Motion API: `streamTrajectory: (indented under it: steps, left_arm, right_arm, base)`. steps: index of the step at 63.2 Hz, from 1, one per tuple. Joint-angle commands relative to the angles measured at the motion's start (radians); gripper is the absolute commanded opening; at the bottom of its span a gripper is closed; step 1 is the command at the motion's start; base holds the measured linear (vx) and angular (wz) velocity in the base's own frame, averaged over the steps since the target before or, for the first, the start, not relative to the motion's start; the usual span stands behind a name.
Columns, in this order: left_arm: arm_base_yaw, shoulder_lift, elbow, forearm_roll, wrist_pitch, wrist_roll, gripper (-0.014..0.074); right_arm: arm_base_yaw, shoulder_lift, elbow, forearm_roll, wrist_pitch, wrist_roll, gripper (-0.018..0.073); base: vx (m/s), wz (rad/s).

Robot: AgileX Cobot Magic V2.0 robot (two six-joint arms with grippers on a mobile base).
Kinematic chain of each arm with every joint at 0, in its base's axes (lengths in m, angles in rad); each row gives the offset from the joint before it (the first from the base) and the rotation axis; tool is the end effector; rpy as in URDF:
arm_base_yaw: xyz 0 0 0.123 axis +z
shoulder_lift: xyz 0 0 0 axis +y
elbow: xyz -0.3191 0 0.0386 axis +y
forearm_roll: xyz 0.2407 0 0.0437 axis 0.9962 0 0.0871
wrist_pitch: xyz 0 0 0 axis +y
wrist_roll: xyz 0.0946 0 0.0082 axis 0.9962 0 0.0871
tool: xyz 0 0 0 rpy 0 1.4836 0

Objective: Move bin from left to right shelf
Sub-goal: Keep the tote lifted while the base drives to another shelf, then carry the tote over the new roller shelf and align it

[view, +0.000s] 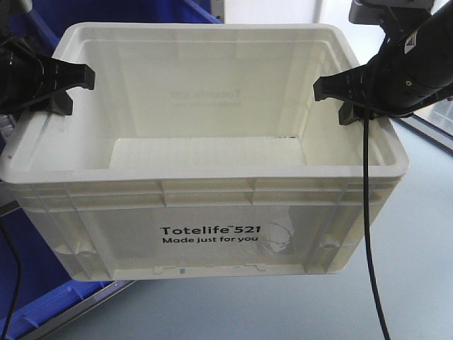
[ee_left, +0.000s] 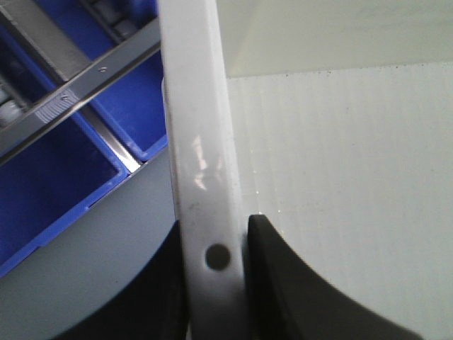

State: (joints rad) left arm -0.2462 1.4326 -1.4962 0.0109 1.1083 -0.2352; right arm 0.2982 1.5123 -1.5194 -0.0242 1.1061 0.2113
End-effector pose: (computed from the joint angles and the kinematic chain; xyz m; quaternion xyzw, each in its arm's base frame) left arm 0.2779 -0.0689 0.4256 0.0061 0.9533 -0.0667 0.2944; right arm 0.2975 0.0893 0.4087 -0.0440 0.9601 0.0580 0.2699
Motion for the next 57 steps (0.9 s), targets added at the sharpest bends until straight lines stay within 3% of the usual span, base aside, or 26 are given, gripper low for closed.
streamTrajectory:
  steps: [1, 34, 57]
  left_arm:
    - [0.003, -0.05, -0.033, 0.034, -0.074, 0.018, 0.0111]
    - [0.003, -0.05, -0.033, 0.034, -0.074, 0.018, 0.0111]
    - [0.003, -0.05, -0.033, 0.034, -0.074, 0.018, 0.0111]
  right_arm:
    - [-0.012, -0.05, -0.037, -0.049, -0.096, -0.006, 0.0061]
    - [-0.012, -0.05, -0.037, -0.049, -0.096, -0.006, 0.0061]
    - [-0.012, -0.05, -0.037, -0.049, -0.097, -0.006, 0.0061]
  base:
    - [0.13, 0.61]
    - [0.12, 0.67]
    - [0.11, 0.44]
